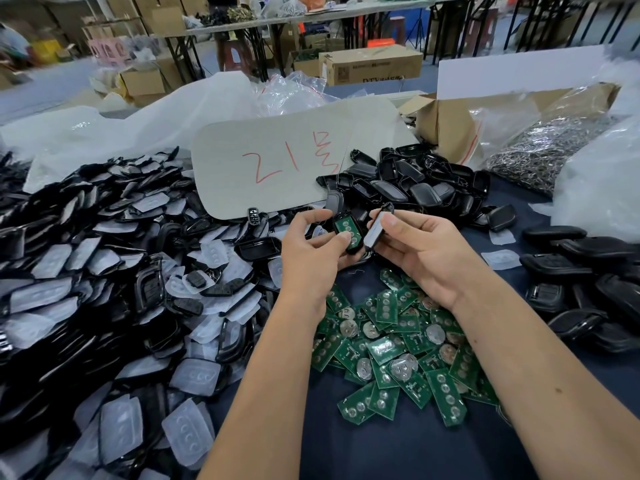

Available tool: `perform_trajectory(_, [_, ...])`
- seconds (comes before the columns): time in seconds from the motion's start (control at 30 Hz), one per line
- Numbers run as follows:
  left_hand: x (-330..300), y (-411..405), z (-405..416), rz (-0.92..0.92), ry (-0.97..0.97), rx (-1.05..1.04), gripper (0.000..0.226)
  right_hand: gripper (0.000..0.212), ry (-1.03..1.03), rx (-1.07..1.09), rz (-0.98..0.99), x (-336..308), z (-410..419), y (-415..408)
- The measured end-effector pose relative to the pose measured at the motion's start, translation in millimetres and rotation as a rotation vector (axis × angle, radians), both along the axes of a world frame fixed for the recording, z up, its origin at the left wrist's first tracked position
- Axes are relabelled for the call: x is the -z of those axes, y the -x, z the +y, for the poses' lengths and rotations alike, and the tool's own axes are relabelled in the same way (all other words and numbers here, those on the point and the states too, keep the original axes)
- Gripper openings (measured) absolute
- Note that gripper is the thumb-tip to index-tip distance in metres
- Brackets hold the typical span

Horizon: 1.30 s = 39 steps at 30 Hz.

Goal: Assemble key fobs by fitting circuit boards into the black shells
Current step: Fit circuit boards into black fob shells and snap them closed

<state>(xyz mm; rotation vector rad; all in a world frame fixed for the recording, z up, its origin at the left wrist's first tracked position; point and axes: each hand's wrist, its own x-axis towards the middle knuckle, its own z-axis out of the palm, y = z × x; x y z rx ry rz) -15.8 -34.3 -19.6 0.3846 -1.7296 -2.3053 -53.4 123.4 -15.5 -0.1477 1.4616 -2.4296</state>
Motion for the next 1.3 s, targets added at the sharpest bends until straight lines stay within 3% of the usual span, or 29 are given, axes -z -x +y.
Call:
perform_trajectory(0.4, [0,1,0,-0.005,0.055,-0.015,0.023,0.037,-0.070,0.080,0.012,0,-3,1])
perform_trajectory(0.5, [1,0,0,0.039,0.178,-0.032,0.013,0.024,-0.155,0.123,0.028,1,-6,1])
perform_trajectory(0.63, [0,-2,3,0.109,0.332,-0.001,0.010,0.035,-0.264,0.206,0.086,3,-9,1])
perform_trajectory(0.87, [0,-3,7,0.180,0.570,0.083,0.024,0.021,-0.396,0.340,0.213,9,-10,0])
perform_trajectory(0.97, [-1,-4,10,0.191,0.660,0.066,0.040,0.032,-0.480,0.414,0.233,11,-11,1])
perform_trajectory(1.07, [1,-2,9,0.191,0.677,0.038,0.041,0.052,-0.614,0.476,0.279,11,-13,-1])
perform_trajectory(1.17, [2,-1,7,0.163,0.633,0.039,0.038,0.057,-0.735,0.452,0.344,11,-8,0])
perform_trajectory(1.3, [1,-1,3,0.137,0.580,0.050,0.034,0.027,-0.565,0.241,0.332,12,2,5])
